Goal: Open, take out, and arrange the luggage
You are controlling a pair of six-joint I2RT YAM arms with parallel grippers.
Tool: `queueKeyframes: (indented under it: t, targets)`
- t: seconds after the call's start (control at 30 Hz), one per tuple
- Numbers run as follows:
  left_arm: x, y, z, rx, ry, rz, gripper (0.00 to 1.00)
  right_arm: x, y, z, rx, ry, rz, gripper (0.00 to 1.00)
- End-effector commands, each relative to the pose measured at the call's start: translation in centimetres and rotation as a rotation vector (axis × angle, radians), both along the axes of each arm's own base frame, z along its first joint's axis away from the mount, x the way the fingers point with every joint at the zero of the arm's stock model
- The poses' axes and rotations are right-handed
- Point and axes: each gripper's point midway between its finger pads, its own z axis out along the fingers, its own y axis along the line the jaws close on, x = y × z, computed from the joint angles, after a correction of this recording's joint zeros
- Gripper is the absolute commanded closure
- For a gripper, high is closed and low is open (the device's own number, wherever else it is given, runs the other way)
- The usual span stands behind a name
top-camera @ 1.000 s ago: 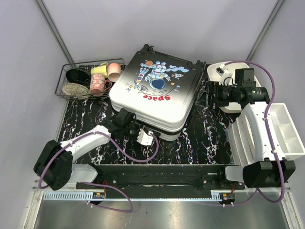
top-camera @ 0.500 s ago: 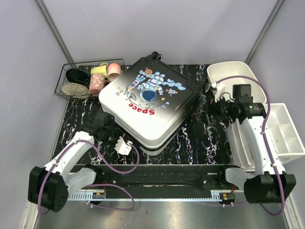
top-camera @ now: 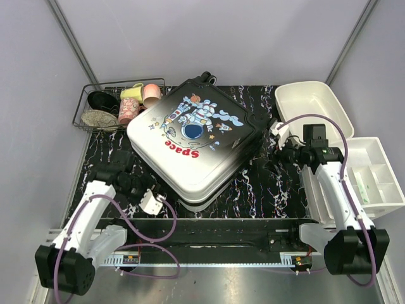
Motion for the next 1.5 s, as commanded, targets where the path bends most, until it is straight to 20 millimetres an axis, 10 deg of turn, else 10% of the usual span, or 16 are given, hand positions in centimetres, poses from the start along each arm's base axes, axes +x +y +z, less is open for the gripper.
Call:
queueKeyframes:
  t: [0.0, 0.27, 0.37, 0.6, 0.83, 1.23, 1.47]
  targets:
    - [-2.1, -0.9, 2.5, -0.074, 0.005, -0.026, 0.38, 1.7, 1.3, 1.1, 0.077, 0.011, 0.044, 0.31]
    - [-1.8, -2.0, 5.5, -0.186, 0.005, 0.125, 0.37, 3.2, 2.0, 0.3, 0.143, 0.089, 0.022, 0.34]
    - [-0.5, -3.0, 7.9, -0.283, 0.041, 0.256, 0.40, 3.1, 2.3, -0.1, 0.163, 0.113, 0.021, 0.50]
    - [2.5, -4.9, 12.9, -0.487, 0.095, 0.441, 0.42, -2.1, 2.0, -1.8, 0.119, 0.218, 0.085, 0.84]
    - [3.5, -5.2, 13.6, -0.542, 0.127, 0.504, 0.44, -5.5, 0.8, -3.6, 0.033, 0.216, 0.104, 0.98]
    - [4.8, -6.4, 15.5, -0.653, 0.179, 0.561, 0.33, 2.0, -0.3, 3.2, -0.112, -0.448, 0.098, 0.23]
    - [5.7, -6.7, 16.0, -0.672, 0.201, 0.579, 0.34, 3.1, 1.7, 1.2, -0.282, -0.545, 0.324, 0.23]
